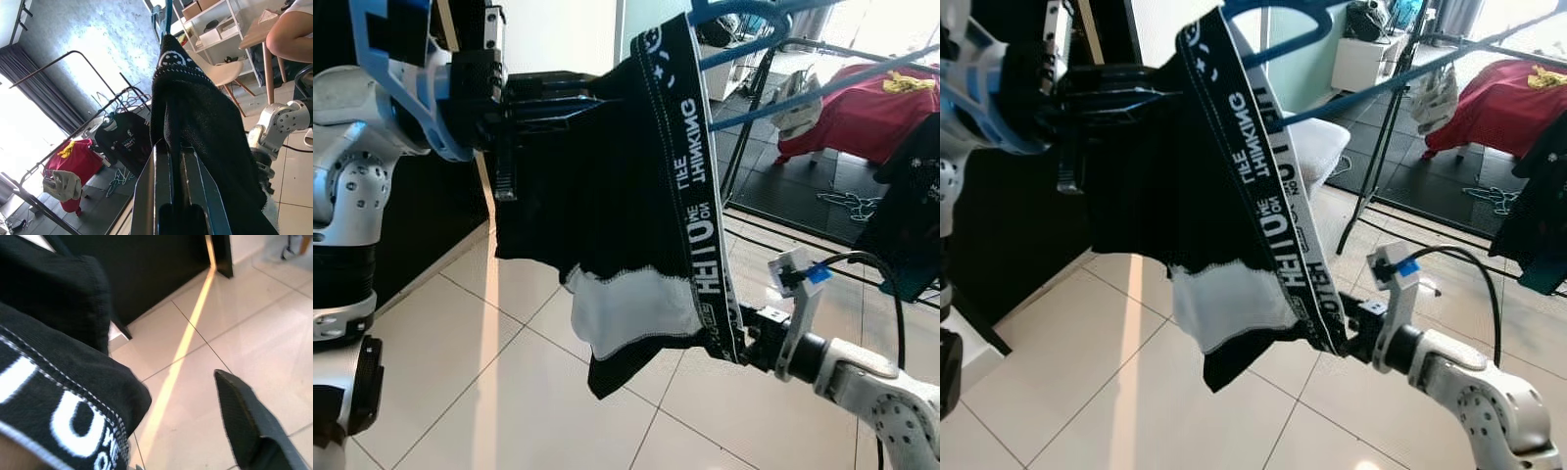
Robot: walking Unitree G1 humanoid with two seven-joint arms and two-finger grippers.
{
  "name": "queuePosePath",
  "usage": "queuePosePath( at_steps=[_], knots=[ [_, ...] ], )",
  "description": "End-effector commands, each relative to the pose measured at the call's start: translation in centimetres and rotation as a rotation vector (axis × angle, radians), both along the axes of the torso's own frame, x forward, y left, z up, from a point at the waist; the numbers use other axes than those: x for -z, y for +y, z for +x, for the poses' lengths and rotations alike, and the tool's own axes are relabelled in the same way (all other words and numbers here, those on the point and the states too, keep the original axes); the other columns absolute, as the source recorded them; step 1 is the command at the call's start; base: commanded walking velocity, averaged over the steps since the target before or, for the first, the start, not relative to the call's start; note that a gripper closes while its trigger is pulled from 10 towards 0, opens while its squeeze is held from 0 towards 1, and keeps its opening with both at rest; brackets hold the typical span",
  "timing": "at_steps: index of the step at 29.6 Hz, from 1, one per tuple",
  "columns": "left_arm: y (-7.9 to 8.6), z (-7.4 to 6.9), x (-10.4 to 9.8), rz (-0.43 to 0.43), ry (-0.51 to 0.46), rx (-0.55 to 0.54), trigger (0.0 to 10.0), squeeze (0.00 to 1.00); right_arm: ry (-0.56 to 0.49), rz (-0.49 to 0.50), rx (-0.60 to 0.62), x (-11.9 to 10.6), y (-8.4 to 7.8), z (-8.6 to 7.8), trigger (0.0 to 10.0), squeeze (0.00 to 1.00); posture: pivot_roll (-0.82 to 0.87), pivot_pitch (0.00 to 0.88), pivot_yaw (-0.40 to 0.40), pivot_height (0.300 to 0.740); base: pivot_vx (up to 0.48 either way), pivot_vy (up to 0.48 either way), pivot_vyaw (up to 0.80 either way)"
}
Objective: Hang hanger
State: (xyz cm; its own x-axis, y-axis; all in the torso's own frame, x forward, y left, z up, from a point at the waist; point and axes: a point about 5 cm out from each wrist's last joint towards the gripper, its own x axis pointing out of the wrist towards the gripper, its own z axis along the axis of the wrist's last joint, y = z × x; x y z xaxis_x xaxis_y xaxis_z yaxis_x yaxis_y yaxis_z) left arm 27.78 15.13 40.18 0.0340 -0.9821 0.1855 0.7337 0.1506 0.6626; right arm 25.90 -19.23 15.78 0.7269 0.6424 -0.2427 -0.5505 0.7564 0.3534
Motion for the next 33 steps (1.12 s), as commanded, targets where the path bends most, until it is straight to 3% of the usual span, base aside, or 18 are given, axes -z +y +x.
queuePosePath(
  at_steps=[1,2,4,16,18,21,26,28,30,33],
  knots=[
    [0.0,-0.3,-0.5,-0.023,-0.023,0.008,10.0,0.00,0.015,-0.011,0.031,0.1,-0.3,0.3,0.0,0.00,-0.02,0.033,-0.043,0.740,0.000,0.000,0.00],
    [-0.2,0.2,0.1,-0.002,-0.021,-0.026,10.0,0.00,-0.008,0.013,0.113,-0.2,-1.1,1.1,0.0,0.00,-0.02,0.032,-0.044,0.740,0.000,0.000,0.00],
    [-0.5,0.7,0.9,0.026,-0.018,-0.060,10.0,0.00,-0.037,0.053,0.165,-1.0,-1.7,1.7,0.0,0.00,-0.02,0.031,-0.044,0.740,0.000,0.000,0.00],
    [-0.8,2.2,3.4,0.078,0.008,-0.151,10.0,0.00,-0.089,0.161,0.237,-2.6,-2.5,2.5,0.0,0.00,-0.02,0.036,-0.044,0.740,0.000,0.000,0.00],
    [-0.1,3.5,5.5,0.121,0.033,-0.250,10.0,0.00,-0.117,0.230,0.315,-3.6,-4.3,2.8,0.0,0.00,-0.02,0.042,-0.042,0.740,0.000,0.000,0.00],
    [0.3,3.9,6.2,0.131,0.047,-0.282,10.0,0.00,-0.123,0.253,0.355,-4.0,-5.1,2.9,0.0,0.00,-0.02,0.042,-0.042,0.740,0.000,0.000,0.00],
    [1.6,4.8,7.3,0.099,0.084,-0.369,10.0,0.00,-0.159,0.317,0.463,-5.2,-7.2,3.2,0.0,0.00,-0.02,0.048,-0.040,0.740,0.000,0.000,0.00],
    [2.8,5.4,8.6,0.073,0.135,-0.425,10.0,0.00,-0.206,0.387,0.548,-6.3,-9.0,3.4,0.0,0.00,-0.02,0.051,-0.039,0.740,0.000,0.000,0.00],
    [2.8,5.4,8.6,0.073,0.135,-0.425,10.0,0.00,-0.206,0.387,0.548,-6.3,-9.0,3.4,0.0,0.00,-0.02,0.051,-0.039,0.740,0.000,0.000,0.00],
    [3.1,4.9,9.6,0.028,0.195,-0.388,10.0,0.00,-0.230,0.433,0.628,-6.8,-10.4,3.5,0.0,0.00,-0.02,0.055,-0.039,0.740,0.000,0.000,0.00]
  ],
)
